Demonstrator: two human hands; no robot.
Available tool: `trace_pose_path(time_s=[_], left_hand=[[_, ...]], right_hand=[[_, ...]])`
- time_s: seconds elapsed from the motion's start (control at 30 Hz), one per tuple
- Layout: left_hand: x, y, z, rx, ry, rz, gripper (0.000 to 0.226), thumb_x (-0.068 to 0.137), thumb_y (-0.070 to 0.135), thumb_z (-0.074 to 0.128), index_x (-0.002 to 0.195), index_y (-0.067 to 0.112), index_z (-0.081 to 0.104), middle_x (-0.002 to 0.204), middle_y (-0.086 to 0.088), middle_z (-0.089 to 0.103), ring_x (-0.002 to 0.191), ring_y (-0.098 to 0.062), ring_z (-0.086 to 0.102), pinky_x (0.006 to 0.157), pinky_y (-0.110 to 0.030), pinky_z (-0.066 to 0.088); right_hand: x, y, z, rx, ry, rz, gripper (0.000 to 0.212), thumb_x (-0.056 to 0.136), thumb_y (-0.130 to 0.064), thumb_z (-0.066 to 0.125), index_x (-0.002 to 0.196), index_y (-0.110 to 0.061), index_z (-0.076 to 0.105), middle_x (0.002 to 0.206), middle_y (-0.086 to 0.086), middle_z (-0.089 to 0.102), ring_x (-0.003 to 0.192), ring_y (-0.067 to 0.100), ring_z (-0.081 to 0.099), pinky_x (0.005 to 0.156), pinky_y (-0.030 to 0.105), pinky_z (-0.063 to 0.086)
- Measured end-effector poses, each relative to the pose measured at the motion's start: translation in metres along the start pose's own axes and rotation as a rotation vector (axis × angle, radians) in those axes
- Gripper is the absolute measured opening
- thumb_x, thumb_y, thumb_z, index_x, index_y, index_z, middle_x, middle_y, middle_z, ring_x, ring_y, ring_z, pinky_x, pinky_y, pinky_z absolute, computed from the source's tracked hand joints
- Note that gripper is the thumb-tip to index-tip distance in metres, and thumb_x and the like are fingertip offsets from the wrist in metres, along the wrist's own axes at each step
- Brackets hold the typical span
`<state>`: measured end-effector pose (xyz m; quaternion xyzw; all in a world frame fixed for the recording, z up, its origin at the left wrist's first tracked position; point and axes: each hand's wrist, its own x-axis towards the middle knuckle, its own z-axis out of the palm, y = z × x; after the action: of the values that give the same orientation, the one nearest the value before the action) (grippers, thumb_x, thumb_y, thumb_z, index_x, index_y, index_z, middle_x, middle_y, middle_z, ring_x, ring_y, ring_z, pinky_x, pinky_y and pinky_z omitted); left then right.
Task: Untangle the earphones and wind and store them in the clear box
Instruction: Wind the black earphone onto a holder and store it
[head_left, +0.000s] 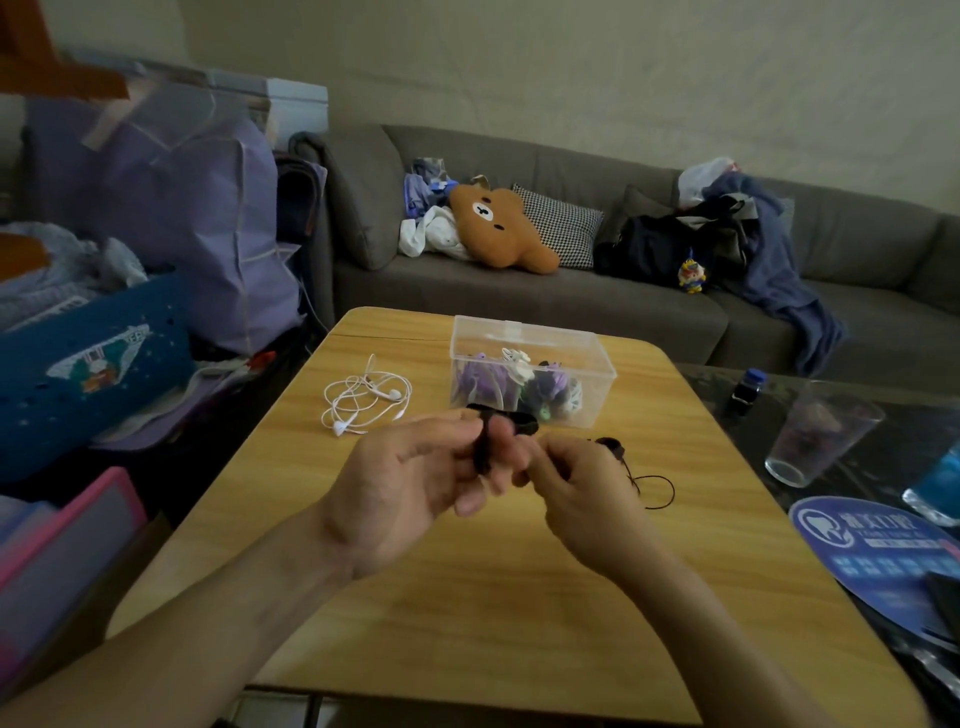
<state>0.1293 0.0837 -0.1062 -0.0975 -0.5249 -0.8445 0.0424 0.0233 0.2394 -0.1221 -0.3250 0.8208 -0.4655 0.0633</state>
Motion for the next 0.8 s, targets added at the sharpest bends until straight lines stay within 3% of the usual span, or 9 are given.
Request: trace_pose_path(time_s=[0.07, 0.17, 0.27, 0.33, 0.43, 0.5, 0.6, 0.7, 0.8], left_hand=[[0.011, -0.004, -0.006, 0.115, 0.080, 0.007, 0.053, 0.077, 0.027, 0.065, 0.122, -0.001, 0.060, 0.118, -0.019, 0.068, 0.104, -0.028, 0.065, 0.067, -0.029, 0.043], [0.022, -0.014, -0.004, 0.473, 0.275, -0.038, 0.060, 0.066, 0.038, 0.069, 0.122, 0.021, 0.057, 0.115, 0.006, 0.070, 0.130, -0.018, 0.054, 0.087, -0.023, 0.044], [0.008, -0.014, 0.004, 0.775, 0.184, -0.048, 0.076, 0.073, 0.054, 0.065, 0.143, 0.040, 0.038, 0.143, 0.022, 0.047, 0.136, 0.009, 0.034, 0.109, -0.019, 0.032], [-0.002, -0.011, 0.008, 0.986, 0.090, -0.238, 0.085, 0.074, 0.068, 0.057, 0.150, 0.040, 0.028, 0.146, 0.017, 0.040, 0.138, -0.001, 0.025, 0.108, -0.027, 0.029], [0.004, -0.014, 0.007, 1.258, 0.006, -0.351, 0.046, 0.097, 0.062, 0.039, 0.130, 0.032, 0.048, 0.120, 0.010, 0.058, 0.121, -0.010, 0.037, 0.096, -0.030, 0.032], [0.007, -0.013, 0.007, 1.241, 0.114, -0.228, 0.033, 0.102, 0.049, 0.037, 0.112, 0.026, 0.057, 0.102, 0.009, 0.064, 0.106, -0.014, 0.050, 0.091, -0.032, 0.040], [0.010, -0.012, -0.007, 1.156, 0.276, -0.060, 0.022, 0.102, 0.037, 0.049, 0.095, 0.021, 0.063, 0.082, 0.005, 0.068, 0.076, -0.016, 0.062, 0.069, -0.035, 0.051], [0.011, -0.011, -0.014, 1.228, 0.281, 0.006, 0.026, 0.101, 0.033, 0.051, 0.083, 0.017, 0.062, 0.061, 0.005, 0.057, 0.050, -0.009, 0.047, 0.048, -0.027, 0.036], [0.012, -0.010, -0.012, 1.135, 0.357, 0.054, 0.036, 0.100, 0.026, 0.051, 0.068, 0.010, 0.051, 0.052, 0.009, 0.042, 0.048, -0.008, 0.034, 0.047, -0.023, 0.028]], right_hand=[[-0.002, -0.002, 0.008, -0.042, -0.006, -0.022, 0.038, 0.102, -0.043, 0.046, 0.072, -0.026, 0.062, 0.053, -0.021, 0.054, 0.047, 0.003, 0.045, 0.047, 0.019, 0.032], [-0.005, -0.006, 0.014, -0.101, -0.062, -0.046, 0.032, 0.103, -0.036, 0.048, 0.076, -0.027, 0.063, 0.054, -0.015, 0.057, 0.047, 0.004, 0.045, 0.046, 0.021, 0.034], [-0.007, -0.007, 0.015, -0.085, -0.133, -0.111, 0.022, 0.100, -0.030, 0.057, 0.080, -0.024, 0.064, 0.069, 0.002, 0.066, 0.058, 0.016, 0.056, 0.056, 0.034, 0.049], [-0.008, -0.007, 0.010, -0.058, -0.163, -0.159, 0.021, 0.098, -0.027, 0.061, 0.078, -0.024, 0.065, 0.068, 0.001, 0.064, 0.058, 0.018, 0.054, 0.055, 0.032, 0.047], [-0.008, -0.004, 0.000, -0.051, -0.150, -0.158, 0.013, 0.091, -0.027, 0.071, 0.078, -0.025, 0.071, 0.061, 0.001, 0.062, 0.051, 0.008, 0.047, 0.050, 0.025, 0.042], [-0.004, -0.001, -0.011, 0.020, -0.033, -0.124, 0.015, 0.083, -0.037, 0.076, 0.076, -0.023, 0.073, 0.057, 0.007, 0.060, 0.049, 0.013, 0.046, 0.049, 0.031, 0.041], [-0.002, 0.001, -0.025, 0.135, 0.089, -0.069, 0.019, 0.075, -0.040, 0.080, 0.075, -0.022, 0.073, 0.051, 0.003, 0.055, 0.050, 0.018, 0.049, 0.051, 0.031, 0.046], [-0.002, 0.002, -0.029, 0.171, 0.097, -0.041, 0.020, 0.072, -0.038, 0.082, 0.073, -0.020, 0.072, 0.052, -0.002, 0.056, 0.050, 0.016, 0.051, 0.050, 0.027, 0.048], [-0.001, 0.005, -0.028, 0.158, 0.053, 0.032, 0.027, 0.073, -0.043, 0.077, 0.079, -0.017, 0.072, 0.059, 0.002, 0.062, 0.051, 0.011, 0.054, 0.050, 0.022, 0.049]])
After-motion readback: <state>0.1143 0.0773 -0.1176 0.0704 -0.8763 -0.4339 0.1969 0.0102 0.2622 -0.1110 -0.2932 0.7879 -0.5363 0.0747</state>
